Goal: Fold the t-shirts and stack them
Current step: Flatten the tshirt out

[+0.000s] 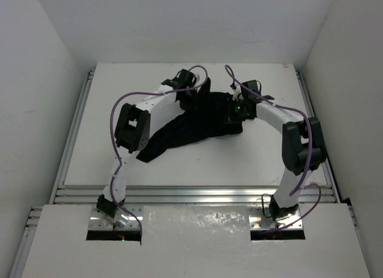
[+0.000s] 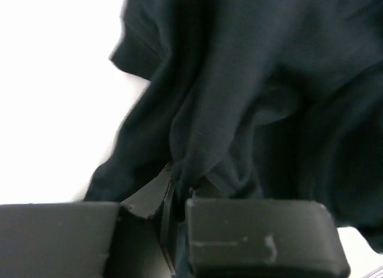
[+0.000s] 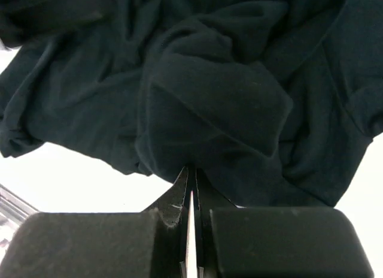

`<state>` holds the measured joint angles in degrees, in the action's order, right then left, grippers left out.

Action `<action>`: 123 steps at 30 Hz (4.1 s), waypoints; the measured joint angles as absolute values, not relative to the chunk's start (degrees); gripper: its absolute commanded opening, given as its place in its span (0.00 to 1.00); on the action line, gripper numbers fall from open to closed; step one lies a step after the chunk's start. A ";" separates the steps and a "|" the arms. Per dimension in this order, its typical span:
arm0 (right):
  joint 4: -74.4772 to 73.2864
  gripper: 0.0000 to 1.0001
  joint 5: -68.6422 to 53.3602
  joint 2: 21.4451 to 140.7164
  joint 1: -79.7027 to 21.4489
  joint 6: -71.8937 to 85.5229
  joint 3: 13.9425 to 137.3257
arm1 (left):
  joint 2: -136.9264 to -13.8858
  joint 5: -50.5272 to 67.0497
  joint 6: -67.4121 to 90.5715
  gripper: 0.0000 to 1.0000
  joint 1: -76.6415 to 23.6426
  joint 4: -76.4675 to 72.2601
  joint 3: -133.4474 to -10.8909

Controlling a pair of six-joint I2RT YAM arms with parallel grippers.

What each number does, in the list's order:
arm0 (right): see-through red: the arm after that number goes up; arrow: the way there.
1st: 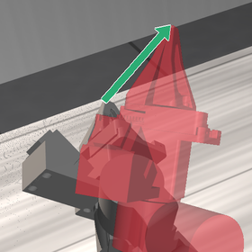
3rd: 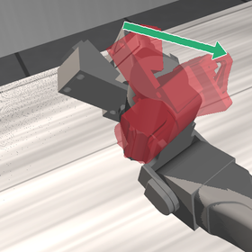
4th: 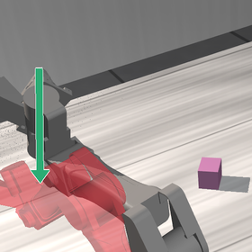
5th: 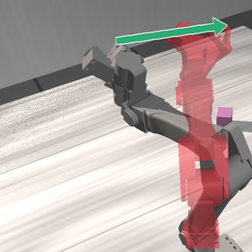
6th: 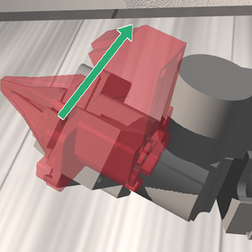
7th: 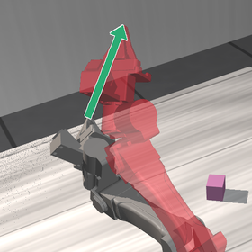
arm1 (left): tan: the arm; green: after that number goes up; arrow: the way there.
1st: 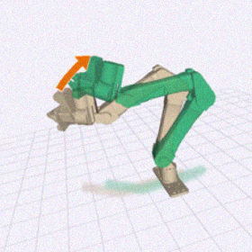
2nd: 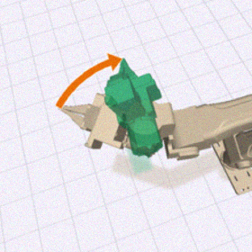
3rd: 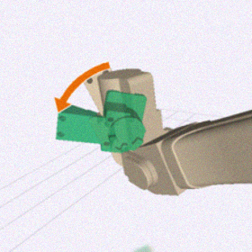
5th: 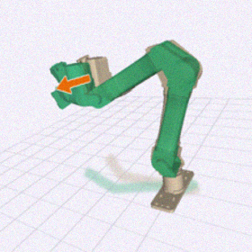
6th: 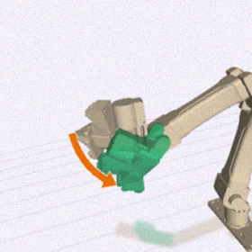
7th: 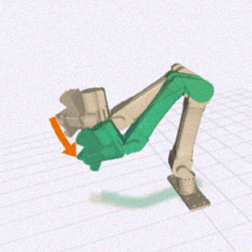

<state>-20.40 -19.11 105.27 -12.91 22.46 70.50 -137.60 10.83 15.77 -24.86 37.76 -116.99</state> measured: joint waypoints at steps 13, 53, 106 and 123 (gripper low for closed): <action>-22.06 0.05 -12.80 87.18 -5.74 27.83 55.79 | -115.20 -1.06 23.07 0.00 -7.16 38.48 -108.29; -29.43 0.06 -17.41 88.64 5.58 42.22 62.61 | -79.02 1.04 19.92 0.00 -8.91 39.57 -88.44; -30.72 0.00 -15.99 107.72 -24.01 20.58 96.42 | -61.12 5.78 17.78 0.00 -8.93 41.36 -72.42; -41.04 0.00 -3.55 68.12 -23.38 18.76 115.90 | -69.87 1.72 7.40 0.00 -18.41 42.15 -120.75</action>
<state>-41.04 -3.55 68.12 -23.38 18.76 115.90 -69.87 1.72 7.40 -18.41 42.15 -120.75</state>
